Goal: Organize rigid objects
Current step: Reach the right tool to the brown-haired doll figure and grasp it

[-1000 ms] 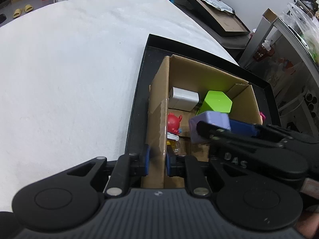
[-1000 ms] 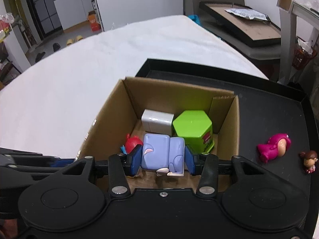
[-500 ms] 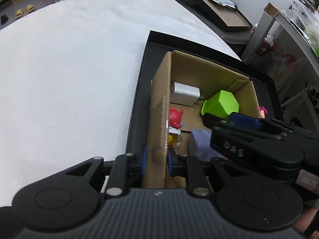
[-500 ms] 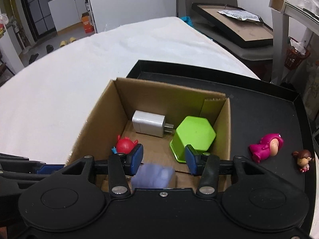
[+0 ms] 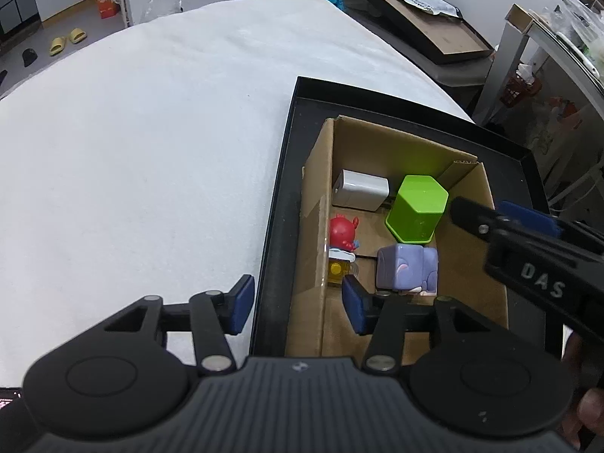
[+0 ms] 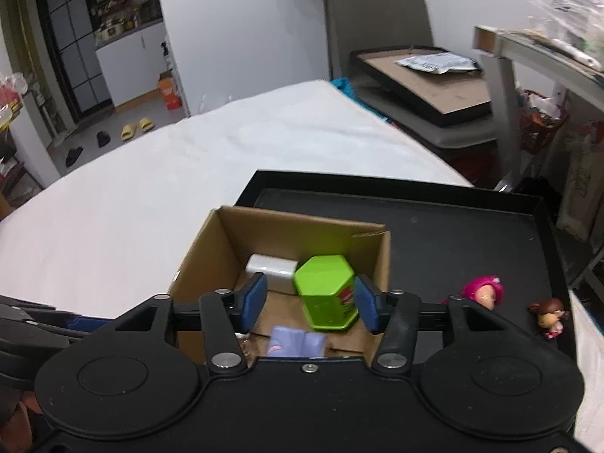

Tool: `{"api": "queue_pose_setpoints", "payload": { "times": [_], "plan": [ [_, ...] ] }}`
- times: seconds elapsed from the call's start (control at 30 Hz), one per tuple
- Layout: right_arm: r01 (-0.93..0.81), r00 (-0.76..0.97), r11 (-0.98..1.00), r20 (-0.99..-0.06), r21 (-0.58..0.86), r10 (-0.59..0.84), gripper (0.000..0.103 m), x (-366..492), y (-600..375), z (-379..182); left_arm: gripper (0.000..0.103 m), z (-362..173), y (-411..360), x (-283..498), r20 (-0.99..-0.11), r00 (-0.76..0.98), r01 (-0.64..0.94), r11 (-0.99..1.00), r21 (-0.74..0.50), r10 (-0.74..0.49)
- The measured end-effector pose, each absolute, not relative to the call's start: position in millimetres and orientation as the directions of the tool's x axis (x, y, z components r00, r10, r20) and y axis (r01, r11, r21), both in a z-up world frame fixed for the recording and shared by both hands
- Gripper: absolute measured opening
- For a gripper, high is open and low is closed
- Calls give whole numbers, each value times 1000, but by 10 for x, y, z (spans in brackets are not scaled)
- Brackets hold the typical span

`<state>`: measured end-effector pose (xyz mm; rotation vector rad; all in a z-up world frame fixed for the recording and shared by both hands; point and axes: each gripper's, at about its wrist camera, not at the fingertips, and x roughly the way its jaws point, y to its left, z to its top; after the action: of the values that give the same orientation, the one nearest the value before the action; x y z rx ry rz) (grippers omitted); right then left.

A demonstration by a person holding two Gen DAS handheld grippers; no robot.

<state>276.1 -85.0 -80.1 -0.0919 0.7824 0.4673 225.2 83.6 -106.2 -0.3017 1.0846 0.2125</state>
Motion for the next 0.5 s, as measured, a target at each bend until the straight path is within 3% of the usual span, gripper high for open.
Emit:
{"api": "queue_pose_setpoints", "payload": {
  "times": [0.5],
  "plan": [
    [-293, 686, 951, -672, 95, 278, 60, 2921, -1389, -865, 60, -914, 498, 2385, -885, 459, -292, 954, -67, 78]
  ]
}}
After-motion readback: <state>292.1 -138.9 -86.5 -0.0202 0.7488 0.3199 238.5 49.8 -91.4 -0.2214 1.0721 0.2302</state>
